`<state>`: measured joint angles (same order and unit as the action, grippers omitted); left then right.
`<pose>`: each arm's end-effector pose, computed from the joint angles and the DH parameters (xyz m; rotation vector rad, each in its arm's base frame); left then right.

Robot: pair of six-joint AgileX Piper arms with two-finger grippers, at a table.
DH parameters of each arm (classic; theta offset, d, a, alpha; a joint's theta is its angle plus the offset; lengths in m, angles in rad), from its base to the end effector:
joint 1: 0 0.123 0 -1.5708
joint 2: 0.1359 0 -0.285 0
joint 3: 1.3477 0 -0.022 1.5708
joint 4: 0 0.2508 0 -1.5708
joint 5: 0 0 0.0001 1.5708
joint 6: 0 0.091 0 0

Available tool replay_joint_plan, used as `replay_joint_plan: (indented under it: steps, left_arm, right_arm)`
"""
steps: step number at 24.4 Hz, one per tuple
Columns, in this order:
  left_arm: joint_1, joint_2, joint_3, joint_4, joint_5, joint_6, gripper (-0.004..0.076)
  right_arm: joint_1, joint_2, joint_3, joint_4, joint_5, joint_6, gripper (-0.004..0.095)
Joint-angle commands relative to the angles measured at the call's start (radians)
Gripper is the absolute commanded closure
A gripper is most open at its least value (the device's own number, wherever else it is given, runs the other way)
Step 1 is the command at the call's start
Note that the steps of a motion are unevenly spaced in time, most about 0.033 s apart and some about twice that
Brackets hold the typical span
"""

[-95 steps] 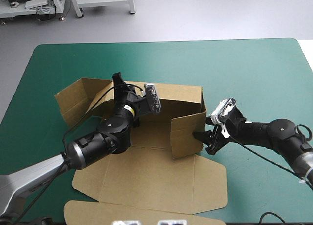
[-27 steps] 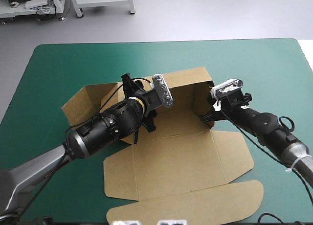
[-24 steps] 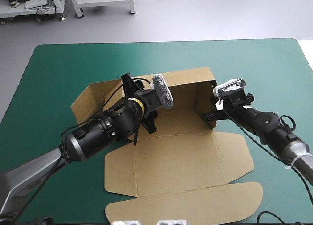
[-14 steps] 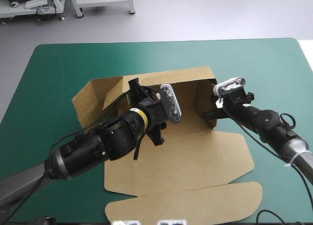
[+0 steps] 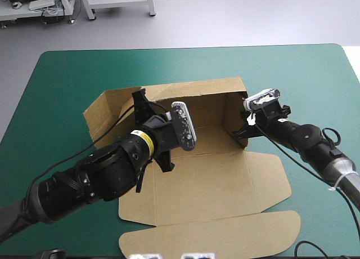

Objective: Fold the box

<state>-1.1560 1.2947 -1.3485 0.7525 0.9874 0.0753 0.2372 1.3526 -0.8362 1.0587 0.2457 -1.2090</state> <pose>0.1534 -0.2195 0.4143 1.3939 1.6280 0.3383 0.2768 0.0869 0.2760 -0.5454 2.0487 0.2704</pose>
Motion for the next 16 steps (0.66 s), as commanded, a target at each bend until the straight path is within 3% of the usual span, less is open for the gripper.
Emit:
replay_joint_plan:
  steps: [1, 2, 4, 7, 11, 16]
  left_arm:
    - [0.080, -0.047, -0.045, -0.067, 0.000, 0.000, 0.0708]
    - [0.158, -0.065, -0.069, -0.191, -0.016, 0.036, 0.0708]
    - [0.294, -0.101, -0.106, -0.391, -0.037, 0.133, 0.0708]
    - [0.476, -0.142, -0.152, -0.595, -0.021, 0.221, 0.0708]
    - [0.599, -0.164, -0.152, -0.626, 0.008, 0.221, 0.0708]
    - [0.743, -0.164, -0.152, -0.736, 0.072, 0.266, 0.0708]
  right_arm:
    - [-0.002, -0.027, -0.085, -0.174, 0.137, 0.208, 0.0926]
    - [-0.002, -0.027, -0.137, -0.353, 0.218, 0.354, 0.0926]
    - [-0.002, -0.027, -0.229, -0.588, 0.372, 0.561, 0.0926]
    - [-0.002, -0.027, -0.381, -0.815, 0.594, 0.782, 0.0926]
    - [-0.002, -0.027, -0.475, -0.866, 0.749, 0.815, 0.0926]
    - [-0.002, -0.027, -0.518, -0.866, 0.848, 0.815, 0.0926]
